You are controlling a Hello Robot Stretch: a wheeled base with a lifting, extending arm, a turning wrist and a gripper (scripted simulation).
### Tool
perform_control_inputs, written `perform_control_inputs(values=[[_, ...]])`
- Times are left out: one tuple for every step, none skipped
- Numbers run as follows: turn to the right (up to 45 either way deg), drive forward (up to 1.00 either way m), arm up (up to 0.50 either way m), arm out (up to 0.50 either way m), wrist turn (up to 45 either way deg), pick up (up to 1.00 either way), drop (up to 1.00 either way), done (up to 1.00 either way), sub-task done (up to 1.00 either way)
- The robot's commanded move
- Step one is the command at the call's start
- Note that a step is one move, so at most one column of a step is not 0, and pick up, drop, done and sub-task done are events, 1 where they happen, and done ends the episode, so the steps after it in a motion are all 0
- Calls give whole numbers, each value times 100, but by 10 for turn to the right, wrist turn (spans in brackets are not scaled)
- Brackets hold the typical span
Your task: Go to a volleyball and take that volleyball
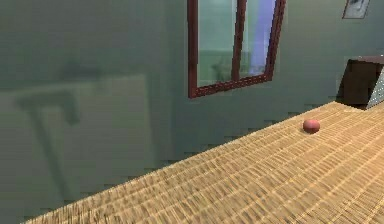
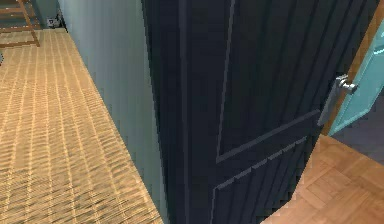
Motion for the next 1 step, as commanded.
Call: perform_control_inputs(values=[[30, 0, 0, 0, 0, 0, 0, 0, 0]])
